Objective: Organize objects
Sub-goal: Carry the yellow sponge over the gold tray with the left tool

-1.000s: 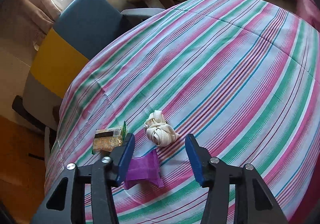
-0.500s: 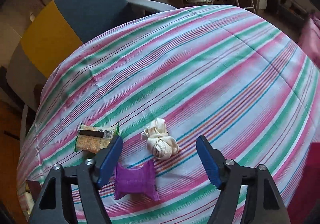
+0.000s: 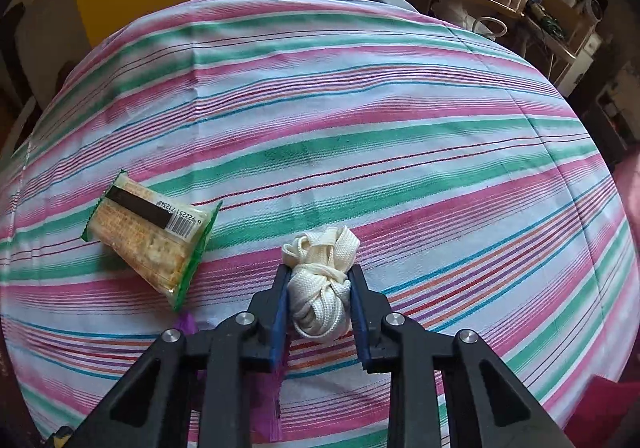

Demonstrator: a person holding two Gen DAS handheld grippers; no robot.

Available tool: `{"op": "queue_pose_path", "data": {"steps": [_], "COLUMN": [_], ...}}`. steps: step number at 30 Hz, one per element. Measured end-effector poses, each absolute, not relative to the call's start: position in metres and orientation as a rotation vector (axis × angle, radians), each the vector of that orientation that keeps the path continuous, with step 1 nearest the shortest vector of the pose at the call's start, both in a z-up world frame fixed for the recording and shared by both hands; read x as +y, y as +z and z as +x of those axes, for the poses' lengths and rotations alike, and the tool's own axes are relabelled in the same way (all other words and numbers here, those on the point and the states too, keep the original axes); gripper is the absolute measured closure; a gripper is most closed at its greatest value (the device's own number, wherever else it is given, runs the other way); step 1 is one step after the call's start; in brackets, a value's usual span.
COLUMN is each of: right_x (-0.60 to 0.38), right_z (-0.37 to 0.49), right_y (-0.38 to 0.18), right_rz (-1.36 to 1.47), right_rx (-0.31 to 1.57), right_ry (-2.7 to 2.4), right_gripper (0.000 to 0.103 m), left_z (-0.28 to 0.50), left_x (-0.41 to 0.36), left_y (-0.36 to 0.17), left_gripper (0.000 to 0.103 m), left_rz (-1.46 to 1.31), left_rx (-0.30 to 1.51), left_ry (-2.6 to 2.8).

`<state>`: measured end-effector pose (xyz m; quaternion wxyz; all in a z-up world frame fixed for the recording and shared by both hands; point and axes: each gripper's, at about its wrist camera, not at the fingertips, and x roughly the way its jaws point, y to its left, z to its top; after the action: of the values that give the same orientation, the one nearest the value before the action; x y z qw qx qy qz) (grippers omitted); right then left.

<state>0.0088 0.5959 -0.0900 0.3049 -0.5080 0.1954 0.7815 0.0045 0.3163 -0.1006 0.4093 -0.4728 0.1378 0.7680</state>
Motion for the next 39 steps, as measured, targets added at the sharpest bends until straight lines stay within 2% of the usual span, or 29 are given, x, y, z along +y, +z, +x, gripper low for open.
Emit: {"op": "queue_pose_path", "data": {"steps": [5,13,22,30,36,39], "right_x": [0.603,0.6,0.593,0.583,0.574,0.569], "right_z": [0.019,0.016,0.012,0.011,0.011,0.013], "right_y": [-0.093,-0.091,-0.089,-0.086,-0.084,-0.083], "right_rz": [-1.338,-1.361,-1.363,-1.372,-1.378,-1.379], "right_rx": [0.593,0.501,0.442,0.405,0.373,0.368], "right_ry": [2.076,2.085,2.094,2.092,2.089,2.088], "right_gripper": [0.075,0.075,0.075,0.075,0.075,0.075], "left_z": [0.005,0.017,-0.017,-0.039,-0.033,-0.035], "left_x": [0.312,0.279,0.16,0.028,0.02,0.031], "left_y": [-0.098,-0.05,0.006,-0.008,-0.029,-0.04], "left_gripper": [0.046,0.047,0.047,0.047,0.047,0.046], "left_rz": [-1.194,-1.126,-1.123,-1.298,-1.355,-1.38], "left_rx": [0.328,0.249,0.03,-0.151,-0.164,-0.111], "left_ry": [1.943,1.966,2.162,2.334,2.309,2.301]}}
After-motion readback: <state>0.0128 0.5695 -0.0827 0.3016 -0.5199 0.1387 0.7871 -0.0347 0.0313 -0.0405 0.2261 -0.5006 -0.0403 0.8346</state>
